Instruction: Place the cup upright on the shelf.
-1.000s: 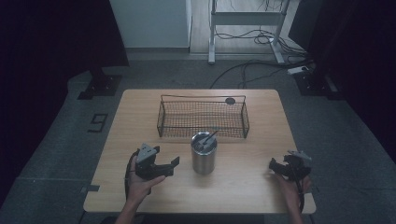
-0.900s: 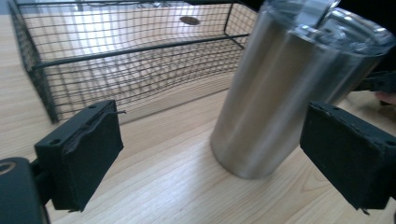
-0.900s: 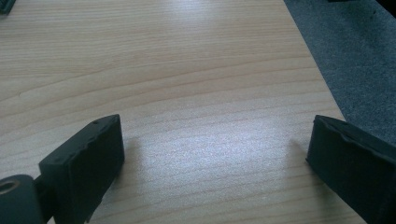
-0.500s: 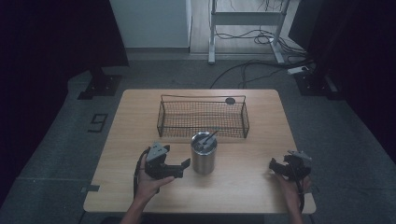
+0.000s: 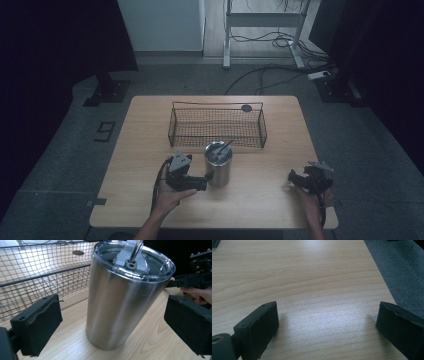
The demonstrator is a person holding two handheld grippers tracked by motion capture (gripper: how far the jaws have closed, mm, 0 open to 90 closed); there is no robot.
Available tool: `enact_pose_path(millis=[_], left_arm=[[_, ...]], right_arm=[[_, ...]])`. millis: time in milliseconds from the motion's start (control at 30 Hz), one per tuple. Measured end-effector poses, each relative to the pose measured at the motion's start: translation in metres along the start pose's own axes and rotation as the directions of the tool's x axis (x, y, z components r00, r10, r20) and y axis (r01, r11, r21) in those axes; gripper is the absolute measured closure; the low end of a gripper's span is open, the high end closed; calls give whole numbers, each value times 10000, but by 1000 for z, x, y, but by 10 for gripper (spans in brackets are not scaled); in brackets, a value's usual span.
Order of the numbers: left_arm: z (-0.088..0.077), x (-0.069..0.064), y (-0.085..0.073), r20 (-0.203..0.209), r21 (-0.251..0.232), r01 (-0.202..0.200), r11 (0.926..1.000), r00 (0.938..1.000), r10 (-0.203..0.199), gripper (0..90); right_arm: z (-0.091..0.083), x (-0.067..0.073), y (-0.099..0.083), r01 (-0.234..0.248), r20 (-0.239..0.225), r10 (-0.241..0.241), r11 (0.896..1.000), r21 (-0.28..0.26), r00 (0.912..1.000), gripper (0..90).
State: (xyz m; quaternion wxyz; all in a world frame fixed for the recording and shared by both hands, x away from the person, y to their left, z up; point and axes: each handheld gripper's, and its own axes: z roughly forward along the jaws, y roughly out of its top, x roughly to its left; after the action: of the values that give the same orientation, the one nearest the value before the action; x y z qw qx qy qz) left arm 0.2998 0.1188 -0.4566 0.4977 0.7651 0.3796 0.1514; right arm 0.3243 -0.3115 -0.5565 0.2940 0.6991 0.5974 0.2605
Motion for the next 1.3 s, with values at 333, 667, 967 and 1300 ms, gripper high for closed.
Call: enact_pose_path(millis=[333, 667, 967, 1300], left_arm=[[14, -5, 2, 149, 141, -11, 9999, 9999, 9, 15], [31, -8, 2, 194, 392, -160, 9991, 9997, 152, 15], [40, -8, 6, 360, 489, -134, 9987, 9993, 116, 17], [51, -12, 14, 184, 451, -159, 9989, 9997, 151, 10]], right_arm=[[0, 0, 0, 4, -2, -4, 10000, -4, 10000, 42], [0, 0, 0, 6, -6, -6, 10000, -10, 10000, 44], [0, 0, 0, 10, 5, -10, 10000, -11, 10000, 46], [0, 0, 0, 8, -1, -8, 10000, -12, 10000, 47]])
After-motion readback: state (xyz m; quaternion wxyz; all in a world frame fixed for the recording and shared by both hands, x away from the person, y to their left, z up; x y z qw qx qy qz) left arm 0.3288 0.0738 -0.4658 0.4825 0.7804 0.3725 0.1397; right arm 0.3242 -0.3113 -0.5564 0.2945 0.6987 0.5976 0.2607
